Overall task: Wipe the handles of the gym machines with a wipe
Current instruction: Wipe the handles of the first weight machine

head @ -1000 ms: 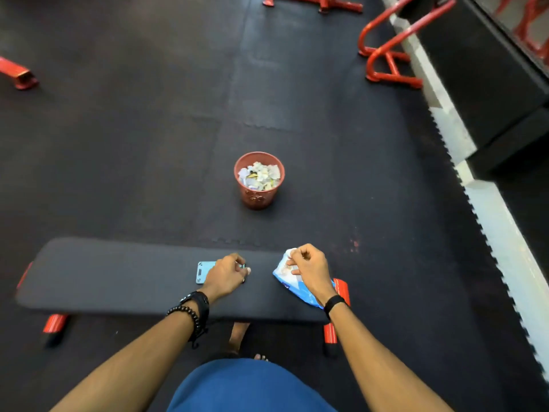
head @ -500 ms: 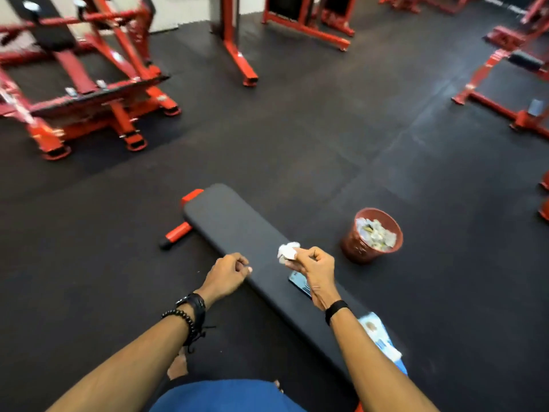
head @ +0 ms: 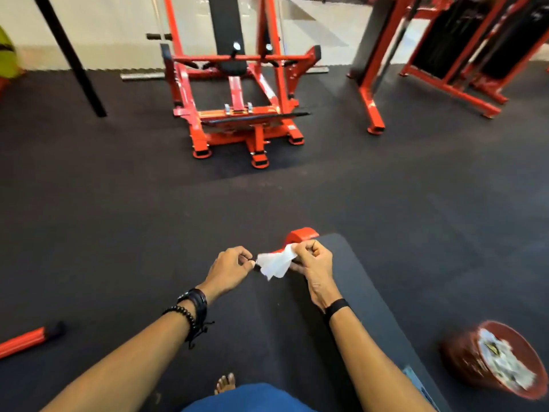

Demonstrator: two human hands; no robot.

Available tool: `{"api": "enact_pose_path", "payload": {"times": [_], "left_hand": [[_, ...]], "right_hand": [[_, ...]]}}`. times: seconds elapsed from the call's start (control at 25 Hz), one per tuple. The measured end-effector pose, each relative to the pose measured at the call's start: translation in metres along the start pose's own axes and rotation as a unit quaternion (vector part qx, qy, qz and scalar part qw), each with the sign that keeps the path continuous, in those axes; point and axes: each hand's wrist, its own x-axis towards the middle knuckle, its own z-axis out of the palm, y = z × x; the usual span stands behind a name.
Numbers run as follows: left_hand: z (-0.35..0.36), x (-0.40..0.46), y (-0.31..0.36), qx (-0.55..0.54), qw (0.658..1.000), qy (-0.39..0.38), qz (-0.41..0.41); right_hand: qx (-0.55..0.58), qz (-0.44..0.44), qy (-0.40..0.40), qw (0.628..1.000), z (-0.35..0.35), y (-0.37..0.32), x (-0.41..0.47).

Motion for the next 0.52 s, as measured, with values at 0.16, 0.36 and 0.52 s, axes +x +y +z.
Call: {"api": "enact_pose_path", "payload": {"times": [0.16,0.36,0.52], "left_hand": [[-0.045,0.038,-0.017,-0.031,0.998,0.053,-0.025],[-0.082,0.097,-0.034,-0.057,0.992,0.098,-0.059],[-0.119,0.164,-0.028,-0.058,0.987,0.134,-0.064]], "right_hand": [[-0.047,-0.005,-0.064,0.997,0.059,-0.007,0.052],[-0.068,0.005,-0.140,0.988,0.118,-0.011,0.138],[-0.043,0.009,-0.174,0.984,0.158,-0.029,0.216]]}}
